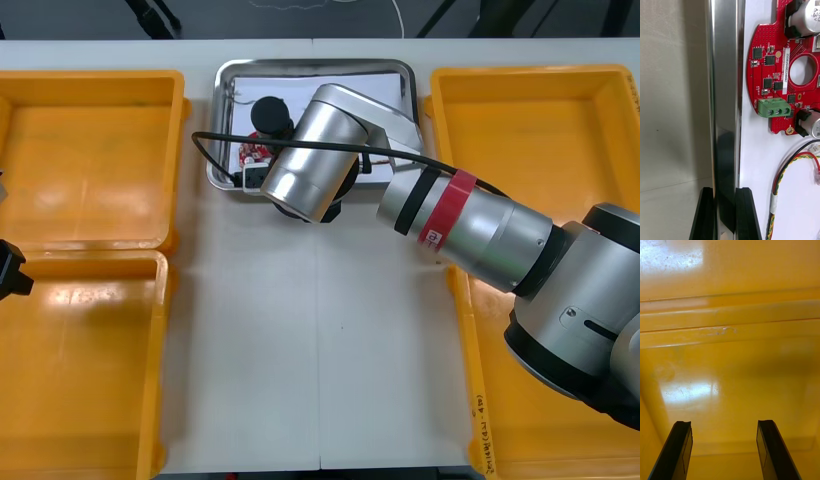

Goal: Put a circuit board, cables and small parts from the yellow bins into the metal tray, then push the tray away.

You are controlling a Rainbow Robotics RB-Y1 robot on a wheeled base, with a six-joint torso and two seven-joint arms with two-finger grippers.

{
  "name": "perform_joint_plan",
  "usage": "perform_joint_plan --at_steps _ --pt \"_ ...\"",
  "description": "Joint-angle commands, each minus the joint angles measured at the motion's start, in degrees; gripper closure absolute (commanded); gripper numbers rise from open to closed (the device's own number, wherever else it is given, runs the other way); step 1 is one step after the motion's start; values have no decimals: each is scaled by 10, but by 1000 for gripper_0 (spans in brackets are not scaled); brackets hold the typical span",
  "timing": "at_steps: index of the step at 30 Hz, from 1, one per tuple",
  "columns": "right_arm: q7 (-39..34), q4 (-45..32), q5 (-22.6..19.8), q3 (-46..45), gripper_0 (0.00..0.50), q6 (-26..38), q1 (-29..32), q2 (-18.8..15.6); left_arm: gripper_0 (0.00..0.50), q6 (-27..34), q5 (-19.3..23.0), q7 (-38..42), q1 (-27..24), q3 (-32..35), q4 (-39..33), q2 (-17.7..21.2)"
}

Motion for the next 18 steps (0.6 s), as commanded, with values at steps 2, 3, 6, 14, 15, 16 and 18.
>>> perform_joint_plan --at_steps 2,3,6,14,15,16,18 --pt "20 -5 11 -20 500 -8 -33 11 0 4 -5 -35 11 17 -3 -4" --pt "20 -5 13 -20 500 -9 -33 10 0 4 -5 -35 11 17 -3 -4" --pt "20 -5 21 -20 500 -15 -33 10 0 4 -5 -35 11 17 -3 -4" --pt "22 15 25 -25 500 -44 -35 6 0 4 -5 -35 11 17 -3 -4" --pt "23 18 25 -25 500 -47 -36 7 0 4 -5 -35 11 17 -3 -4" --pt "23 23 25 -25 500 -53 -38 6 0 4 -5 -35 11 17 -3 -4" --pt "25 29 25 -25 500 -59 -39 6 0 4 -5 -35 11 17 -3 -4"
